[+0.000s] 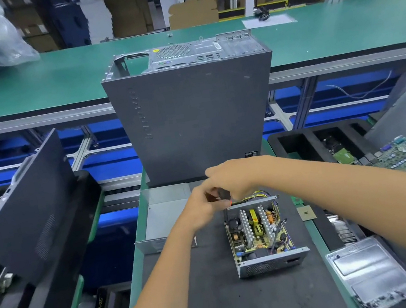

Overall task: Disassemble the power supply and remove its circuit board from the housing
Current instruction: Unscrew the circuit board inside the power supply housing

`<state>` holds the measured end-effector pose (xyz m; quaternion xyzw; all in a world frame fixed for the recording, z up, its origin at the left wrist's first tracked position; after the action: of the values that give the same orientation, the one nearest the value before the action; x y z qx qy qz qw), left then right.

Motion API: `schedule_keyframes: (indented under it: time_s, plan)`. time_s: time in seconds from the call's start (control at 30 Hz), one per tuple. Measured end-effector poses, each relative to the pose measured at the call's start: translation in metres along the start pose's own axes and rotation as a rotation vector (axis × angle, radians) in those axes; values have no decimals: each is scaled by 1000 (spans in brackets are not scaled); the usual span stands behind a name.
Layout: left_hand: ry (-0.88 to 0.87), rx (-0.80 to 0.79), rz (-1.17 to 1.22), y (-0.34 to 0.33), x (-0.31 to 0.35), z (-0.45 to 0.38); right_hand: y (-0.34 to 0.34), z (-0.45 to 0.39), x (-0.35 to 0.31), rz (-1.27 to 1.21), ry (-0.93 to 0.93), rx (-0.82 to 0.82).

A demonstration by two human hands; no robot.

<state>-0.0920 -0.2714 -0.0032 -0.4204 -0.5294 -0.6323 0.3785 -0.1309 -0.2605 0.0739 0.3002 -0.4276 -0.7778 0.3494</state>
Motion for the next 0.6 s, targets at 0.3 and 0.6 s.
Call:
schedule_keyframes:
  time_s: [0.3,0.6]
  plan:
    - [-20,76,-49,-3,8,-1,4,0,29,-208,-306,87]
    - [22,54,-121,0,2,1,-5,2,14,-277,-198,-23]
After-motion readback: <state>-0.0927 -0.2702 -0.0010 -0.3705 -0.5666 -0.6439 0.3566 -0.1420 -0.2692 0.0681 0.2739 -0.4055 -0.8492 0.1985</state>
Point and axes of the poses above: each hand's wrist, its own z-axis away from the middle knuckle, its own y-axis out of the back of the hand, x = y × z, the point moved 10 cm from there along -z, towards the middle knuckle, and after that the axes turned 10 degrees about -z, right-handed, at the moved point
